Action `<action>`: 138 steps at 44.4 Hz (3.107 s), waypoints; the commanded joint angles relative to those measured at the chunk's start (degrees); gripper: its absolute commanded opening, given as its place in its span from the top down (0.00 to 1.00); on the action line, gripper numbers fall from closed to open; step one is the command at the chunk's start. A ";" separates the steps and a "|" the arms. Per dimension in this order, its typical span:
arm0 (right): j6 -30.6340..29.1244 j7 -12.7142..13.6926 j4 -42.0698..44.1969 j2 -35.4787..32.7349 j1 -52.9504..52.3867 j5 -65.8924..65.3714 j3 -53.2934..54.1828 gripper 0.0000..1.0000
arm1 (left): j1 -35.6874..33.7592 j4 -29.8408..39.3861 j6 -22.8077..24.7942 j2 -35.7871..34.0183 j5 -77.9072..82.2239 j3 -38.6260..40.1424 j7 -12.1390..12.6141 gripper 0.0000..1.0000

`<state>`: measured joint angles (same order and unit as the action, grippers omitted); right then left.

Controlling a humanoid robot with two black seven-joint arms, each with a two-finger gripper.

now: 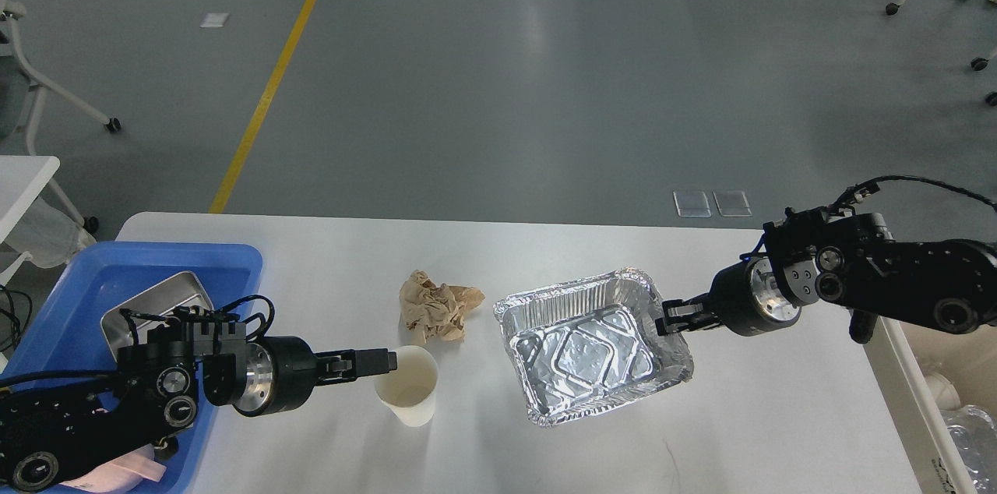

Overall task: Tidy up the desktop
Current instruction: 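Move the left gripper to the white paper cup and grasp it, then lift the paper cup and carry it over the foil tray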

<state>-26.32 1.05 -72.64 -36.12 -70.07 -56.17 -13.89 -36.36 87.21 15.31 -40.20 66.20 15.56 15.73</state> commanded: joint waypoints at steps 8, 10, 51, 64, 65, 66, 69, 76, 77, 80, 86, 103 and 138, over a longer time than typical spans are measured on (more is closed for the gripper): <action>0.04 0.00 0.04 0.26 0.02 0.01 0.00 1.00 | 0.50 -1.34 0.33 0.30 0.07 -1.15 0.27 0.36; 0.04 0.00 0.04 0.26 0.11 0.01 0.00 1.00 | 0.41 -1.60 0.42 0.30 0.07 -2.02 0.36 0.45; -0.05 0.00 -0.05 -0.53 0.20 0.01 0.00 1.00 | 0.06 -3.10 11.40 -0.66 -1.60 4.20 0.27 1.00; 0.04 0.00 -0.05 -0.61 0.20 0.01 0.00 1.00 | 0.23 -1.78 18.70 -10.59 -6.25 15.62 0.18 0.99; -0.05 0.00 -0.05 -0.61 0.20 0.01 0.00 1.00 | 0.23 -1.78 19.23 -11.38 -6.96 16.77 0.18 0.99; 0.04 0.00 0.04 -0.61 0.20 0.01 0.00 1.00 | 0.23 -1.78 19.75 -12.09 -7.66 18.00 0.18 0.99; 0.04 0.00 0.04 -0.79 0.20 0.01 0.00 1.00 | 0.23 -1.78 21.42 -14.55 -9.68 21.96 0.18 0.99; 0.04 0.00 0.04 -0.79 0.20 0.01 -0.08 1.00 | 0.23 -1.78 24.59 -19.56 -11.88 28.20 -0.17 0.98; 0.04 0.00 0.04 -0.79 0.20 0.01 0.00 1.00 | 0.23 -1.78 24.85 -20.17 -12.24 28.99 -0.43 0.98; 0.04 0.00 0.04 -0.88 0.20 0.01 0.00 1.00 | 0.15 -1.78 25.82 -22.11 -13.81 31.45 -0.52 0.98; 0.04 0.00 0.04 -0.88 0.20 0.01 0.00 1.00 | -0.12 -1.87 28.10 -25.10 -17.51 36.46 -0.52 0.98; 0.13 0.00 0.13 -0.62 0.20 -0.08 0.00 1.00 | -3.81 -3.27 30.13 -27.65 -21.91 41.39 -0.61 0.98; 0.13 0.00 0.57 -0.79 0.55 -0.08 0.00 1.00 | -31.76 -27.53 28.37 18.41 -14.61 10.72 0.53 0.96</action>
<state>-26.15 1.05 -72.41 -36.99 -69.55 -56.16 -13.89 -64.70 60.58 42.95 -24.55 51.40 30.89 16.19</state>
